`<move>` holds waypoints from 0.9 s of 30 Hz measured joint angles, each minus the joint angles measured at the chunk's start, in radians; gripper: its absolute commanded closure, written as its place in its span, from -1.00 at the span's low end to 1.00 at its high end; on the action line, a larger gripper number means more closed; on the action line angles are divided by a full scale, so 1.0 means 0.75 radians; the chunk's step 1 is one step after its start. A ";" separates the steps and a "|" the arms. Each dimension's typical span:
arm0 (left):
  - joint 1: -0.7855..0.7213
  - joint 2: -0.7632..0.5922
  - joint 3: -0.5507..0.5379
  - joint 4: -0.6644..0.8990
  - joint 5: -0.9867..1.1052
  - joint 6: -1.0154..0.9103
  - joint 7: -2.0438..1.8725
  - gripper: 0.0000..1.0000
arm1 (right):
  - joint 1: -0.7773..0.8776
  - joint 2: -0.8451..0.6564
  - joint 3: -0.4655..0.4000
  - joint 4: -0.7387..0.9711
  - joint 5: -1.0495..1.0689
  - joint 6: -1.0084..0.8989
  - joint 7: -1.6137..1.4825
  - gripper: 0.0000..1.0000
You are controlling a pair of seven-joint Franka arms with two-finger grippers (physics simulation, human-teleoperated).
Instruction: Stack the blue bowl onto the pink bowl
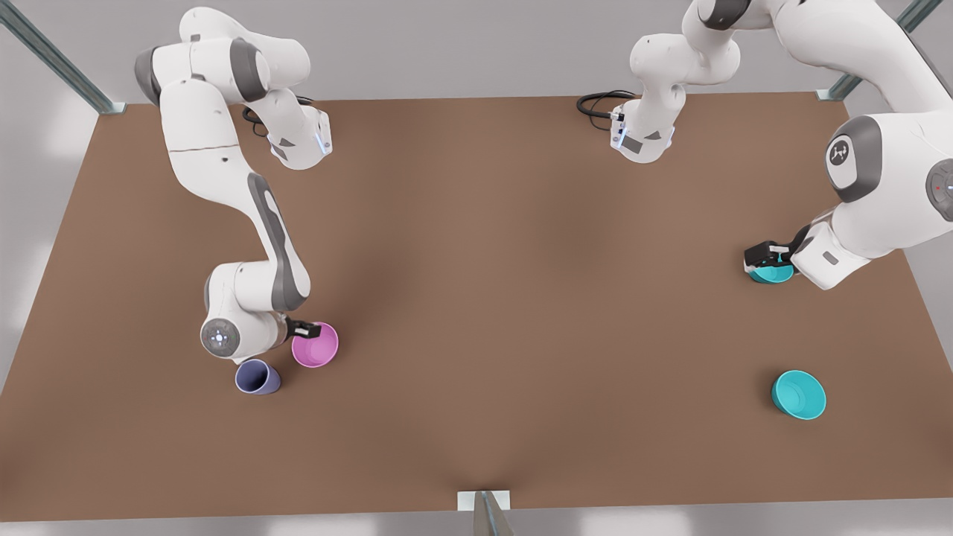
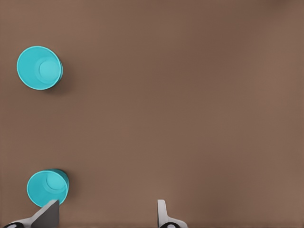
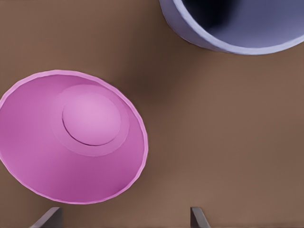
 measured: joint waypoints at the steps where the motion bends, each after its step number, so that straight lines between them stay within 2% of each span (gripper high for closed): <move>1: 0.000 0.000 0.000 0.000 0.000 -0.001 0.000 -1.00 | 0.000 0.011 0.000 0.002 0.002 0.002 0.014 -1.00; 12: 0.002 0.004 0.000 0.000 0.000 -0.017 0.003 -1.00 | -0.002 0.129 0.000 0.035 0.026 0.025 0.121 -0.99; 15: 0.002 0.004 0.000 0.000 0.000 -0.018 0.003 -1.00 | -0.002 0.138 0.000 0.037 0.038 0.025 0.140 -0.47; 16: 0.002 0.004 0.000 0.000 0.000 -0.019 0.003 -1.00 | -0.002 0.138 0.000 0.037 0.041 0.024 0.146 -0.42; 18: 0.002 0.006 0.001 0.000 0.000 -0.020 0.004 -1.00 | -0.002 0.139 0.000 0.039 0.044 0.023 0.156 -0.17; 20: 0.004 0.007 0.001 -0.002 0.000 -0.025 0.004 -1.00 | -0.002 0.139 0.000 0.045 0.046 0.022 0.165 -0.14; 24: 0.009 0.010 0.002 -0.002 0.001 -0.034 0.005 -1.00 | -0.002 0.138 0.000 0.079 0.052 0.002 0.181 0.25; 26: 0.010 0.010 0.002 -0.001 0.001 -0.036 0.005 -1.00 | -0.002 0.137 0.000 0.098 0.058 -0.013 0.187 0.51; 27: 0.010 0.010 0.003 -0.001 0.001 -0.036 0.005 -1.00 | -0.002 0.137 0.000 0.106 0.061 -0.021 0.189 0.53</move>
